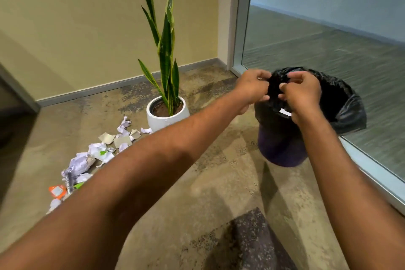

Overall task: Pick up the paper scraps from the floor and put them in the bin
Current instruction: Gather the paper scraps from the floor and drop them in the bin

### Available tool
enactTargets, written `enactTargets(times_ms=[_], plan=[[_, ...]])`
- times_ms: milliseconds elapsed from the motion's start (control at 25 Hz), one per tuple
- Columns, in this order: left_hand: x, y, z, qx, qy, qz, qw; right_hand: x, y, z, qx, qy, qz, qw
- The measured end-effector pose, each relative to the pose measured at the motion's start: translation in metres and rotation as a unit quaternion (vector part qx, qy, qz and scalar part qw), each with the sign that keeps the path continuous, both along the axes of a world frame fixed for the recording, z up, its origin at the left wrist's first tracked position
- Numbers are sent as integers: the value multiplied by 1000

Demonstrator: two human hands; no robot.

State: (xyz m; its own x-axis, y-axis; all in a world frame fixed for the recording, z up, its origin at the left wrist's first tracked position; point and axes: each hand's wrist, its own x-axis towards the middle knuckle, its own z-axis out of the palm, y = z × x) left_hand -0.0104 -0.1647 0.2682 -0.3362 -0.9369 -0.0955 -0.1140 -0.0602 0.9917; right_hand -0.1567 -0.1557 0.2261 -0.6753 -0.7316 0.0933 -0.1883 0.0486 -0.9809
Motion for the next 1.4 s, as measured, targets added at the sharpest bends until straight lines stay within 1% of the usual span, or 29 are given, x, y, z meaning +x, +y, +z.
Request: enactTargets(times_ms=[80, 200, 320, 360, 480, 600, 720, 800, 880, 960, 1000, 1080, 1160, 1240, 1280, 1400], plan=[[42, -2, 11, -31, -62, -9, 998, 38, -4, 7, -23, 4, 27, 999], [130, -4, 18, -65, -193, 1, 979, 115, -8, 0, -27, -10, 116, 993], [230, -2, 12, -83, -371, 30, 924, 194, -6, -18, -1, 2, 211, 977], [263, 2, 6, -67, -394, 38, 916, 219, -5, -26, 9, 4, 240, 971], [353, 15, -27, 5, -402, 73, 913, 282, 6, -55, 46, 22, 324, 945], [435, 30, -73, 69, -467, 81, 878, 334, 20, -91, 97, 67, 397, 910], [508, 50, -111, 132, -546, 58, 825, 374, 39, -127, 157, 119, 463, 864], [547, 63, -131, 165, -582, 39, 795, 397, 53, -152, 187, 151, 503, 830], [575, 73, -147, 176, -624, 5, 761, 421, 69, -175, 220, 160, 542, 795], [597, 80, -167, 169, -670, -40, 722, 450, 82, -194, 258, 152, 571, 764], [605, 82, -177, 165, -681, -54, 712, 463, 87, -202, 270, 159, 582, 750], [620, 84, -195, 163, -681, -70, 710, 488, 94, -219, 279, 221, 598, 718], [637, 81, -206, 156, -670, -85, 721, 508, 98, -233, 268, 301, 598, 692], [653, 76, -213, 150, -653, -90, 737, 523, 104, -243, 249, 358, 586, 683], [660, 74, -216, 148, -651, -97, 738, 530, 106, -246, 238, 382, 579, 680], [669, 77, -229, 135, -642, -125, 744, 549, 112, -251, 221, 413, 560, 683]])
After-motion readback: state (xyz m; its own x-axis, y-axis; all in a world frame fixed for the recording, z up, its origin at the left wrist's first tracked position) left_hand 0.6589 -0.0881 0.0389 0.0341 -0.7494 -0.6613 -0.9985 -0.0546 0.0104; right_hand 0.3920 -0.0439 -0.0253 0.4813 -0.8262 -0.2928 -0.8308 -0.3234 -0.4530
